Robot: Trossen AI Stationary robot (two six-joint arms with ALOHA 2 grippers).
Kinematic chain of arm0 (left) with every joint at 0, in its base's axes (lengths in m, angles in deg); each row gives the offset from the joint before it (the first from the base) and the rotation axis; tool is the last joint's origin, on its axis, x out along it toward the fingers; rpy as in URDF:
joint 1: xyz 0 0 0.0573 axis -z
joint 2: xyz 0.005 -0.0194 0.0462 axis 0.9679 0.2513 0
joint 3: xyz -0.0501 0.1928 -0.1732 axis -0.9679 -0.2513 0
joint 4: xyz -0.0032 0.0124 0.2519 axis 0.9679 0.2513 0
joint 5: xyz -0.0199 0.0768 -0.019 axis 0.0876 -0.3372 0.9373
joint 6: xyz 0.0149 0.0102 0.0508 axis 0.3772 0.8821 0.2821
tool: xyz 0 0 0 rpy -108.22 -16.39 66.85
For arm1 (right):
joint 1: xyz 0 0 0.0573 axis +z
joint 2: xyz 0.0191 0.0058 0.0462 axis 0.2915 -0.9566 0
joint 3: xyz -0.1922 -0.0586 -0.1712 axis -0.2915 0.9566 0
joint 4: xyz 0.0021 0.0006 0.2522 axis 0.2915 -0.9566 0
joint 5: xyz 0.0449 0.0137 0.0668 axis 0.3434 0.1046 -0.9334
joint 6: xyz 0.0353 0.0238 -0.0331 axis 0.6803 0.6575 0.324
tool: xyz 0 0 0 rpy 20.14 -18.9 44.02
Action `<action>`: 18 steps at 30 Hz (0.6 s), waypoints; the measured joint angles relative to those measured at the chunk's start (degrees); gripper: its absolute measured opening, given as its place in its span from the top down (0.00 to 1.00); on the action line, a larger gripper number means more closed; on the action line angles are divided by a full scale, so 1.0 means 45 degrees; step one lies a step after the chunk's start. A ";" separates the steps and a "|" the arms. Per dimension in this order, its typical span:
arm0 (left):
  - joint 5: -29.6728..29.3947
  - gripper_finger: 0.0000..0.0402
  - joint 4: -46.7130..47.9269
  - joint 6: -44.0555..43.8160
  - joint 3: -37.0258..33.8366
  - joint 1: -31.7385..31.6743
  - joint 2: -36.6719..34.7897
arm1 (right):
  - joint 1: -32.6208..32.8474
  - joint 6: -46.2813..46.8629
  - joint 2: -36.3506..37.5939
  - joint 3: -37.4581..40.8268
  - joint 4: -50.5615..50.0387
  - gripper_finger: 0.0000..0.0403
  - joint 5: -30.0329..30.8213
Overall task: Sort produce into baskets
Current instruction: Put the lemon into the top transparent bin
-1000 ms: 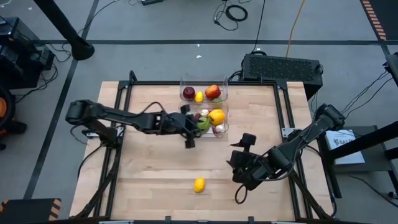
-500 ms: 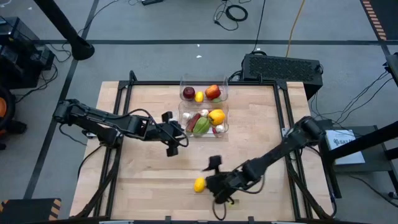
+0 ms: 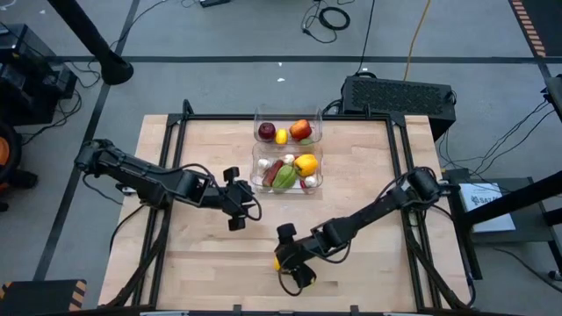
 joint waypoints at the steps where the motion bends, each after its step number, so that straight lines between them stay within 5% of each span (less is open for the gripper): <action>1: -0.0010 0.59 0.0002 -0.0005 0.0000 0.0053 0.0000 | -0.0024 -0.0310 0.0000 0.0005 -0.0103 0.20 -0.0158; 9: -0.0172 0.59 0.0008 -0.0008 0.0000 0.0127 0.0004 | -0.0101 -0.2318 -0.0766 0.0011 -0.0132 0.09 -0.0221; 18: -0.0607 0.59 0.0008 0.0274 -0.0005 0.0136 0.0005 | -0.0488 -0.2874 -0.1559 0.0001 -0.0072 0.20 -0.0213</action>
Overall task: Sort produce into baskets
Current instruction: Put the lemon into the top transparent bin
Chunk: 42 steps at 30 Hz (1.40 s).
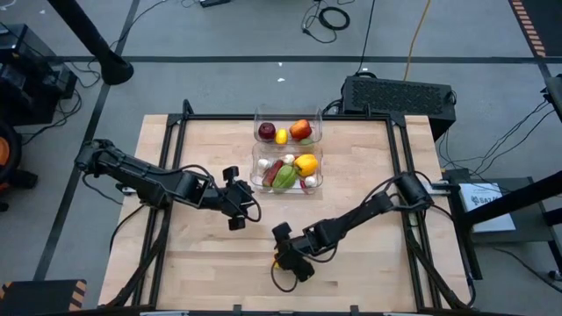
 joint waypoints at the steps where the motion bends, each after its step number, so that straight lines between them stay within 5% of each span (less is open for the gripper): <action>1: -0.0005 0.59 0.0004 0.0071 0.0000 0.0000 0.0000 | -0.0053 -0.0097 0.0000 -0.0011 0.0027 0.23 0.0008; 10: -0.0375 0.59 0.0227 0.0742 -0.0005 -0.0063 0.0000 | -0.0284 -0.0293 0.0033 -0.0001 -0.0096 0.40 0.0030; 19: -0.1069 0.59 0.0228 0.1737 -0.0005 -0.0073 0.0000 | -0.0289 0.0124 0.1318 -0.0009 -0.1045 0.39 0.0089; 33: -0.2053 0.59 0.0359 0.1719 0.0407 -0.0010 -0.0569 | -0.2177 -0.0085 0.7083 -0.0307 -0.5673 0.39 0.0162; 42: -0.2042 0.59 0.0171 0.1714 0.0486 0.0049 -0.0787 | -0.5375 -0.0995 1.0176 0.1182 -0.4186 0.39 0.2139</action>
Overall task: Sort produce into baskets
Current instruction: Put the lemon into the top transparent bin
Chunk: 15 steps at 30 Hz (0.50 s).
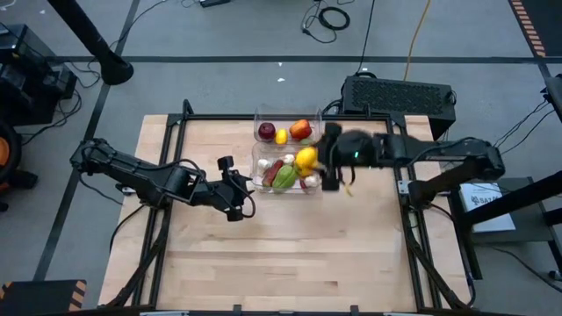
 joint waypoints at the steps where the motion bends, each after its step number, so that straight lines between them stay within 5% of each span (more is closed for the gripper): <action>1: 0.0001 0.59 -0.0001 0.0000 0.0000 0.0000 0.0000 | -0.0368 -0.0017 0.0194 0.0276 0.0463 0.39 0.0000; 9: 0.0035 0.59 -0.0001 0.0000 0.0000 0.0000 0.0000 | -0.3302 -0.1336 0.0212 0.3075 0.5702 0.39 -0.0024; 15: 0.0030 0.59 0.0004 0.0107 0.0000 -0.0024 0.0000 | -0.4553 0.0562 -0.1134 0.4372 1.1245 0.39 0.0286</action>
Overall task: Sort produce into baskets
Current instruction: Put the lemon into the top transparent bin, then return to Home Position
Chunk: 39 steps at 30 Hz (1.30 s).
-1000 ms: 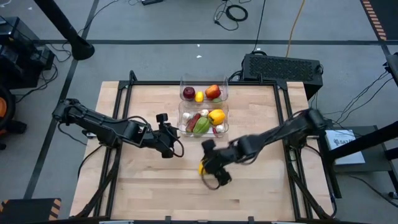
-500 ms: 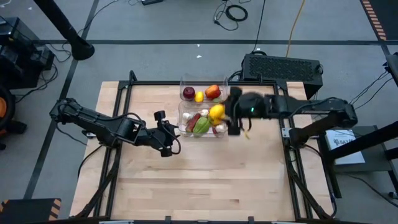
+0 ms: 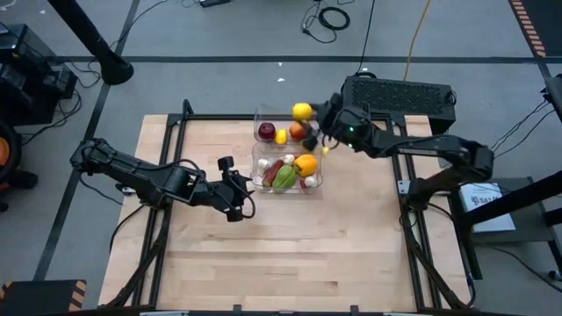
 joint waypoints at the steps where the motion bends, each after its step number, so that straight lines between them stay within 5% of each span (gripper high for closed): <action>1: 0.0000 0.59 0.0002 0.0000 0.0004 -0.0004 0.0000 | -0.0157 0.0476 -0.0292 -0.0068 0.0551 0.39 0.0302; 6: -0.0049 0.59 0.0001 0.0280 0.0005 -0.0047 0.0000 | -0.1048 0.1086 -0.1923 -0.1708 0.0317 0.39 0.0390; 18: -0.0128 0.59 0.0003 0.0610 0.0010 -0.0189 0.0000 | -0.2451 0.1912 -0.6196 -0.6100 -0.5759 0.39 -0.0709; 27: -0.0136 0.59 0.0024 0.0680 0.0010 -0.0185 0.0000 | -0.2503 0.2019 -0.6468 -0.6667 -0.7983 0.38 -0.0684; 39: -0.0136 0.59 0.0010 0.0600 0.0010 -0.0180 0.0000 | -0.2526 0.1879 -0.6345 -0.6667 -0.8562 0.15 -0.0582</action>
